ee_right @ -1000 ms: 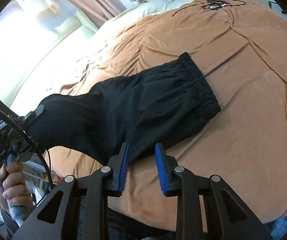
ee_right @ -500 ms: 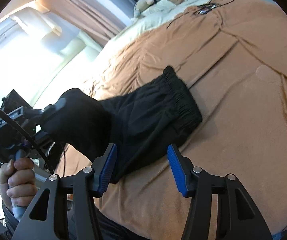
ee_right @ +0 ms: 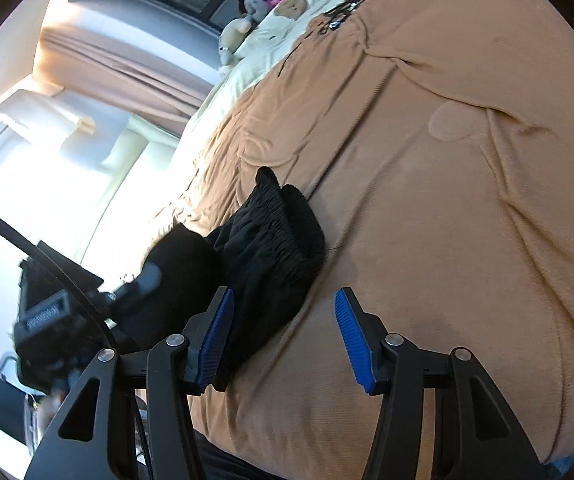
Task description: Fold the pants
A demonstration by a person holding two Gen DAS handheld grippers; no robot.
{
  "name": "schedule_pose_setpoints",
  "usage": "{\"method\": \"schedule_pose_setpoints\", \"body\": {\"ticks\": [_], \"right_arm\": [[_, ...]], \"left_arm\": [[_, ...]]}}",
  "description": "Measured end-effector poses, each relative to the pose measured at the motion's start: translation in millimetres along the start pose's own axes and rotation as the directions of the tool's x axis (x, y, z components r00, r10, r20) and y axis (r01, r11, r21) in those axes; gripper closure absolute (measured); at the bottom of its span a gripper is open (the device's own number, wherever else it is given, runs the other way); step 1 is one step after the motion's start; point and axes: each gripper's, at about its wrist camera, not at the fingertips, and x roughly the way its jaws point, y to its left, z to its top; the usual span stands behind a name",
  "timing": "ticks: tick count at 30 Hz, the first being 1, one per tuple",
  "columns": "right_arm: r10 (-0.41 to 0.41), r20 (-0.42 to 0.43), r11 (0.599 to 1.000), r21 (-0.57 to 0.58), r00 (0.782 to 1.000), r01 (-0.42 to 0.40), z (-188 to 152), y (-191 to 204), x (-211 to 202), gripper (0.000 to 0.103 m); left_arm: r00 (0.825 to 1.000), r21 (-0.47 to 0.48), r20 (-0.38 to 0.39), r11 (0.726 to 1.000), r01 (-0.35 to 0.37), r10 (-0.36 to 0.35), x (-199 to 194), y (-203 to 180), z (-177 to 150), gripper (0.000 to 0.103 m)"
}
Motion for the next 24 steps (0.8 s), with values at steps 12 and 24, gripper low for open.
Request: {"method": "schedule_pose_setpoints", "body": {"ticks": [12, 24], "right_arm": [[0.002, -0.024, 0.998, -0.068, 1.0, -0.003, -3.3, 14.7, 13.9, 0.032], [-0.018, -0.07, 0.993, -0.119, 0.997, 0.009, -4.4, 45.7, 55.4, 0.023]], "left_arm": [[0.992, -0.049, 0.085, 0.995, -0.09, 0.094, -49.3, 38.3, 0.9, 0.019], [0.978, -0.171, 0.091, 0.971, -0.168, 0.186, -55.3, 98.9, 18.8, 0.013]]}}
